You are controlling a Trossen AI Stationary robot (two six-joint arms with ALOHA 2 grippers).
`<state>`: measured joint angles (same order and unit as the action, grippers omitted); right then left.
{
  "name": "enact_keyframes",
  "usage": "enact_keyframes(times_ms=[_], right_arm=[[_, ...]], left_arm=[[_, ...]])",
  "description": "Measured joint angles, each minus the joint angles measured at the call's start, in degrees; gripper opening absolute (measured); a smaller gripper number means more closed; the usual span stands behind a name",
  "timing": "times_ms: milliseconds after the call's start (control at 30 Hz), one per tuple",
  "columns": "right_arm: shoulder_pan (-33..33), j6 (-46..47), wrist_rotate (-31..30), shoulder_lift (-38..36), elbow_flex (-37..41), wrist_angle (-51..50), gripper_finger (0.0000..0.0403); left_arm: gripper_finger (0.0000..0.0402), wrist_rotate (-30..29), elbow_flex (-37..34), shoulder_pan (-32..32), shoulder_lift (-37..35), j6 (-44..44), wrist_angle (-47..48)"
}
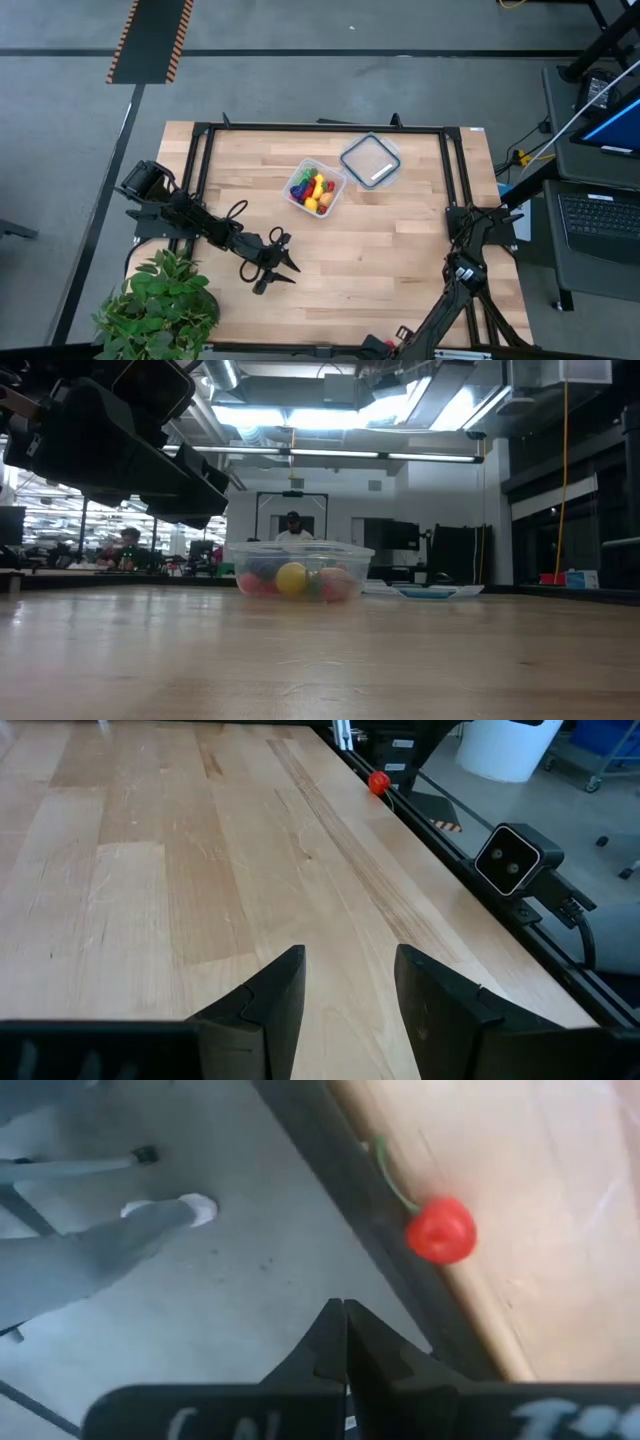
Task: Pick and placing Produce into tupperware
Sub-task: Put the red cherry into the transparent container
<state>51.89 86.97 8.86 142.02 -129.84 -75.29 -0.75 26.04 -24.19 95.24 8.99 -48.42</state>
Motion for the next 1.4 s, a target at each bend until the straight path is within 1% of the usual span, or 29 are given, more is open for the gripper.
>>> enact_keyframes(times_ms=[133, 400, 733, 833, 967, 1067, 1100, 1200, 1233, 1400], right_arm=[[-0.05, -0.19, 0.15, 1.04, -0.04, -2.15, 0.0], [-0.2, -3.05, 1.53, 3.7, 0.02, -1.47, 0.0], [-0.64, -3.2, -2.25, 3.72, 0.02, -4.63, 0.0], [-0.79, -3.18, -2.74, 3.72, 0.01, -7.02, 0.0], [-1.07, -3.2, -8.25, 3.72, 0.0, -10.27, 0.0], [-1.88, -3.14, -11.06, 3.72, 0.02, -14.46, 0.0], [-2.15, -3.15, -12.81, 3.72, 0.02, -14.69, 0.0], [-2.89, -3.18, -20.9, 3.72, 0.62, -14.63, 0.0], [-3.27, -3.14, -22.48, 3.72, 1.05, -14.5, 0.0], [-4.83, -3.05, -23.33, 3.72, 3.85, -14.72, 0.0]], left_arm=[[0.0149, 0.01, 0.0, 0.0, 0.0, 0.07, 0.0], [0.0149, 0.01, 0.0, -0.01, 0.0, 0.06, 0.0], [0.0149, -0.01, 0.0, 0.0, 0.0, 0.04, 0.0], [0.0149, 0.01, 0.0, 0.01, 0.0, 0.04, 0.0], [0.0149, 0.0, 0.0, 0.01, 0.0, 0.04, 0.0], [0.0149, 0.0, 0.0, 0.0, 0.0, 0.04, 0.0], [0.0149, -0.01, 0.0, 0.01, 0.0, 0.04, 0.0], [0.0149, 0.0, 0.0, -0.01, 0.0, 0.04, 0.0], [0.0149, 0.01, 0.0, -0.01, 0.0, 0.04, 0.0], [0.0149, 0.0, 0.0, 0.0, 0.0, 0.04, 0.08]])
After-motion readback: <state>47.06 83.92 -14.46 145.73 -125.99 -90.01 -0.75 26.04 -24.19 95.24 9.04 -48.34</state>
